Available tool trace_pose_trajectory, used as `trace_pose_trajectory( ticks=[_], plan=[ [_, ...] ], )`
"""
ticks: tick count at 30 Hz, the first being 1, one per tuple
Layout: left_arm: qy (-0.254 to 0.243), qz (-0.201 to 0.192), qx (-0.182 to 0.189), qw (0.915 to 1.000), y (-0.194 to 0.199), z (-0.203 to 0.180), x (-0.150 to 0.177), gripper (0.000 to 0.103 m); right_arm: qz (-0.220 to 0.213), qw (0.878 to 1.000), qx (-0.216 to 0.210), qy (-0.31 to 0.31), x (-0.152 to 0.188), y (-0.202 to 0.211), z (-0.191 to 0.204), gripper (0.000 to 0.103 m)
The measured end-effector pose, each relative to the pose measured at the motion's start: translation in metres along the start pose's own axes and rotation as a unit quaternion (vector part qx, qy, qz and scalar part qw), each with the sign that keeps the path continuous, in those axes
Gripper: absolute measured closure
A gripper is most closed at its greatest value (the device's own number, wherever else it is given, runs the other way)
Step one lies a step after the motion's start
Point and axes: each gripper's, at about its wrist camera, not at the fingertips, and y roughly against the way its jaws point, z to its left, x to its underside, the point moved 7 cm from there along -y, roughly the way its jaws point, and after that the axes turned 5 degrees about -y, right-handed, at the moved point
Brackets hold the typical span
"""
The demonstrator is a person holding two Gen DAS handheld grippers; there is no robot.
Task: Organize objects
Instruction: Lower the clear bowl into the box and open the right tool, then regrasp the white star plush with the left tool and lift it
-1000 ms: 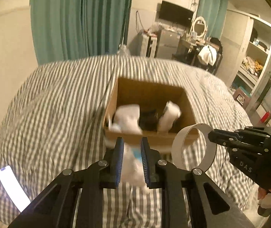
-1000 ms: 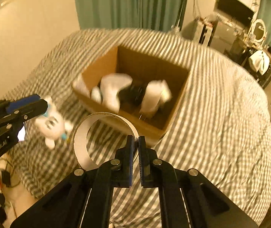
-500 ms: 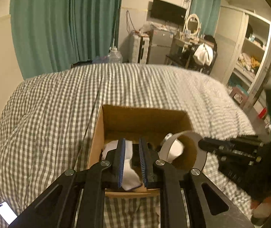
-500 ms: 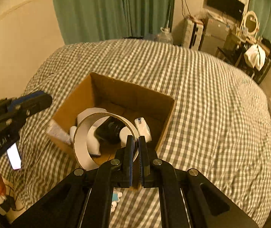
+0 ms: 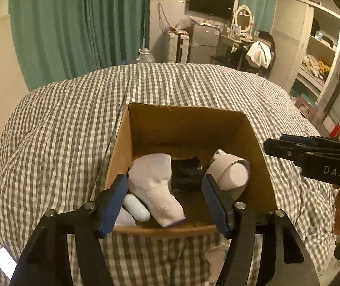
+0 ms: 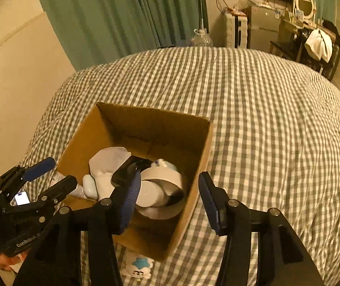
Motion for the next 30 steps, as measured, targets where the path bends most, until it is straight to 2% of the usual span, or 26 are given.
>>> trace_pose_trajectory(
  ticks=[2, 4, 7, 12, 14, 21, 27, 30],
  plan=[
    [0.004, -0.003, -0.005, 1.0000, 0.007, -0.003, 0.005, 0.026, -0.005, 1.000, 0.011, 0.011, 0.006, 0.010, -0.007, 0.050],
    [0.008, -0.006, -0.009, 0.9999, 0.016, -0.007, 0.014, 0.024, -0.007, 1.000, 0.020, 0.018, 0.015, 0.020, -0.015, 0.050],
    [0.020, -0.016, -0.012, 0.9996, 0.026, -0.013, 0.029, 0.024, -0.010, 0.999, 0.028, 0.015, 0.034, 0.036, -0.032, 0.046],
    [0.037, -0.011, -0.010, 0.9992, 0.023, -0.024, 0.055, 0.024, -0.002, 0.999, 0.040, -0.001, 0.074, 0.047, -0.058, 0.044],
    [0.038, 0.000, -0.010, 0.9992, 0.017, -0.030, 0.067, 0.024, 0.009, 0.999, 0.044, -0.006, 0.089, 0.043, -0.065, 0.044],
    [0.039, 0.038, 0.032, 0.9980, -0.015, -0.061, 0.106, 0.024, 0.066, 0.996, 0.059, -0.013, 0.146, 0.010, -0.079, 0.044],
    [0.026, 0.073, 0.056, 0.9954, -0.048, -0.080, 0.137, 0.024, 0.090, 0.993, 0.070, 0.013, 0.166, -0.012, -0.072, 0.044],
    [0.018, 0.073, 0.062, 0.9952, -0.057, -0.086, 0.146, 0.024, 0.101, 0.992, 0.074, 0.016, 0.172, -0.023, -0.071, 0.044]
  ],
)
